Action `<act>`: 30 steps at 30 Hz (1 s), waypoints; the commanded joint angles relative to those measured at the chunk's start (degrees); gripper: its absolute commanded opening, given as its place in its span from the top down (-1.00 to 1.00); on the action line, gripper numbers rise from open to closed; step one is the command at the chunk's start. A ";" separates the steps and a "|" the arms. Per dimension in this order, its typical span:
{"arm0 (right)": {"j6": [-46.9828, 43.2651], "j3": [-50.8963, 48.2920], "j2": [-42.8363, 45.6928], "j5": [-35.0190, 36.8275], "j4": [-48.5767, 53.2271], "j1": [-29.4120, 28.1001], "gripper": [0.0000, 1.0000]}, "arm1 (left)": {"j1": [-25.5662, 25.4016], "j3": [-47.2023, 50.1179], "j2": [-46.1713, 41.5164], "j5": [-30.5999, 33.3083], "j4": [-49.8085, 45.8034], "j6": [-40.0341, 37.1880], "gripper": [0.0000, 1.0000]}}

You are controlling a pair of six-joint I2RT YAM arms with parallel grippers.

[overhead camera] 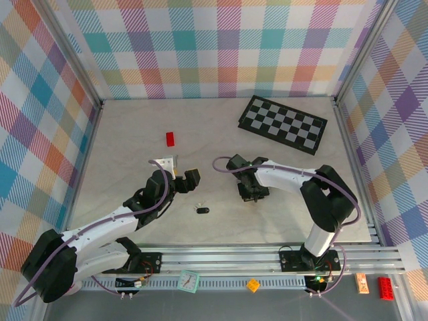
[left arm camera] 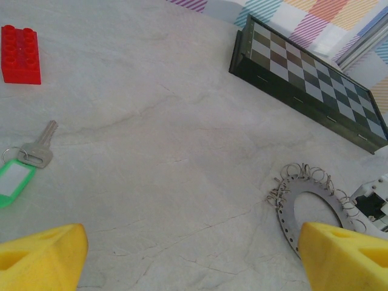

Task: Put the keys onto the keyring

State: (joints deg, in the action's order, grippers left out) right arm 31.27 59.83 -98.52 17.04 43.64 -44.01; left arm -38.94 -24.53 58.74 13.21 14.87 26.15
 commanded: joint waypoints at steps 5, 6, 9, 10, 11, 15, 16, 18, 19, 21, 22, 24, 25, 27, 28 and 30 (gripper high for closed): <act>1.26 2.85 -1.42 5.15 4.97 -1.16 0.62 | -0.88 0.63 -0.78 1.37 -0.81 0.21 -0.78; 1.34 3.05 -1.53 5.86 5.49 -1.33 0.62 | -0.88 0.62 -0.80 1.39 -0.73 0.21 -0.78; 1.34 3.58 -1.73 7.35 6.69 -1.73 0.64 | -0.92 0.54 -0.72 1.43 -0.64 0.21 -0.78; 1.28 3.69 -1.74 7.61 6.88 -1.86 0.65 | -0.89 0.47 -0.67 1.39 -0.57 0.21 -0.78; 1.42 3.76 -1.73 7.68 7.06 -1.91 0.66 | -0.93 0.54 -0.65 1.35 -0.55 0.22 -0.78; 1.36 3.49 -2.20 6.25 6.27 -2.03 0.69 | -0.87 0.45 -0.28 1.23 -0.37 0.17 -0.78; 1.40 3.45 -2.37 5.88 6.07 -2.00 0.69 | -0.88 0.35 -0.26 1.20 -0.37 0.21 -0.78; 1.44 3.45 -2.72 5.39 5.93 -2.08 0.71 | -0.94 0.28 -0.27 1.12 -0.46 0.21 -0.78; 1.58 3.45 -2.64 5.29 5.86 -2.13 0.71 | -0.89 0.28 -0.35 1.12 -0.54 0.24 -0.78; 1.57 3.55 -2.69 5.29 5.93 -2.12 0.73 | -0.88 0.28 -0.54 1.21 -0.55 0.26 -0.78; 1.46 3.63 -2.66 5.26 6.09 -2.13 0.74 | -0.90 0.28 -0.64 1.25 -0.63 0.27 -0.78; 1.34 3.69 -2.56 5.29 6.26 -2.13 0.75 | -0.95 0.28 -0.74 1.37 -0.72 0.17 -0.78; 1.31 3.63 -2.64 5.29 6.41 -2.13 0.75 | -0.89 0.25 -0.72 1.40 -0.81 0.22 -0.78; 1.38 3.63 -2.68 5.37 6.76 -2.18 0.76 | -0.88 0.35 -0.79 1.43 -0.90 0.24 -0.78; 1.36 3.58 -2.72 5.46 6.97 -2.21 0.76 | -0.87 0.33 -0.85 1.50 -0.98 0.24 -0.78; 1.34 3.54 -2.73 5.63 7.39 -2.22 0.76 | -0.88 0.45 -1.03 1.51 -1.07 0.30 -0.78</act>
State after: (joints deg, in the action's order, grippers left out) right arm 32.12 62.37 -100.47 22.50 48.53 -45.78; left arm -38.94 -24.53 58.74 13.69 14.83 26.15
